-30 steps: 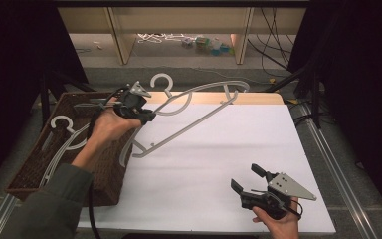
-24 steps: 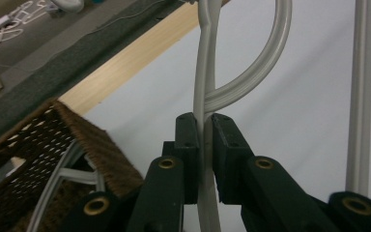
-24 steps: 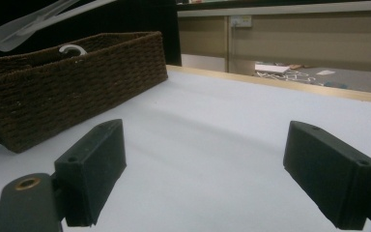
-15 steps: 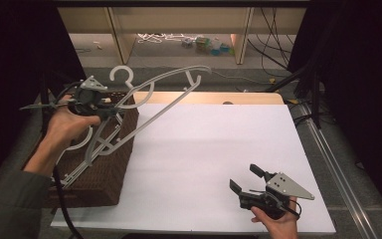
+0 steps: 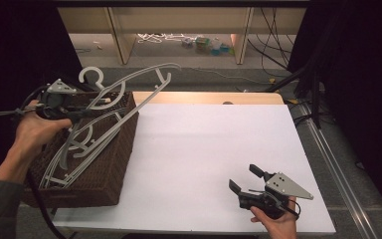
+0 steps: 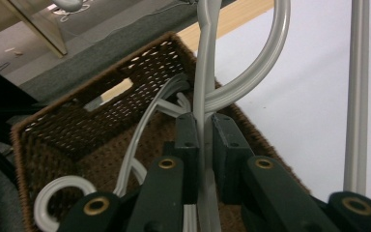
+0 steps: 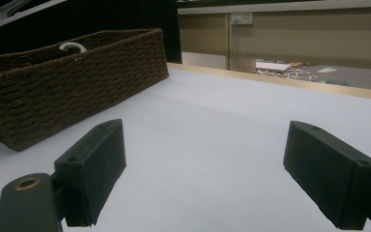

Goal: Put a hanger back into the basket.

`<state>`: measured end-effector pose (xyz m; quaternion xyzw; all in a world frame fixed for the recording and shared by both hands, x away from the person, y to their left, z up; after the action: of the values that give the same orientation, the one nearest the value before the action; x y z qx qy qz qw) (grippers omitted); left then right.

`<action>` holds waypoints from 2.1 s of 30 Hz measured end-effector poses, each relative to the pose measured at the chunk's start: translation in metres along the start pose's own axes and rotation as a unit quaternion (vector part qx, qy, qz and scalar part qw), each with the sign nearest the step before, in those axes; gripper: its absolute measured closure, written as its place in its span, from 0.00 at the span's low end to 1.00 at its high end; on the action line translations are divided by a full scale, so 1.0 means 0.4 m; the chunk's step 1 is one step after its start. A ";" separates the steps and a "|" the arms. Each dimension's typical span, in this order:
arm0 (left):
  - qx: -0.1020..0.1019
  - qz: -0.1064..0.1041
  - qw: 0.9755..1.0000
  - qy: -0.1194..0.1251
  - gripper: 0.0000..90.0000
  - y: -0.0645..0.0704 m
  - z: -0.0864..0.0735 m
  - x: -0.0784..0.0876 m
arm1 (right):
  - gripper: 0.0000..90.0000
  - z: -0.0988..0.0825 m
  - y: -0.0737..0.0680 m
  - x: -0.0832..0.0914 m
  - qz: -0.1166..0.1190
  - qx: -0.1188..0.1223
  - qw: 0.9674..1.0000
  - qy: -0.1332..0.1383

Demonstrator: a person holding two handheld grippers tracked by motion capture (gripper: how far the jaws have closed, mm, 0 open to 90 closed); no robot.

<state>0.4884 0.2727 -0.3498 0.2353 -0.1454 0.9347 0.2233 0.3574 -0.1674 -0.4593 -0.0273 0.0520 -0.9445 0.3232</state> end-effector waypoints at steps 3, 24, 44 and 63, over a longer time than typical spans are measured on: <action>0.009 0.013 1.000 -0.002 0.91 -0.031 -0.023 0.011 | 0.18 0.002 0.000 0.000 0.001 0.000 1.000 0.002; 0.054 0.072 0.996 -0.028 0.91 -0.161 -0.161 0.019 | 0.18 -0.001 0.002 -0.001 -0.002 -0.003 1.000 -0.001; 0.065 0.115 0.990 -0.042 0.91 -0.233 -0.268 0.028 | 0.18 -0.001 0.000 -0.003 -0.001 -0.006 1.000 0.003; 0.067 0.111 0.989 -0.074 0.91 -0.229 -0.369 0.029 | 0.18 -0.002 0.002 -0.007 -0.001 0.000 1.000 0.006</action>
<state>0.4686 0.4109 -0.4537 0.3007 -0.1236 0.9413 0.0909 0.3599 -0.1664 -0.4601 -0.0216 0.0544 -0.9451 0.3215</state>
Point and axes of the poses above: each handheld gripper's, and its own axes: x roughly backward along the jaws, z roughly out of its top, y roughly to its right, the point moved 10 cm from there along -x, roughly forward along the jaws, and after that the axes turned 13 degrees about y, right-handed, at the moved point
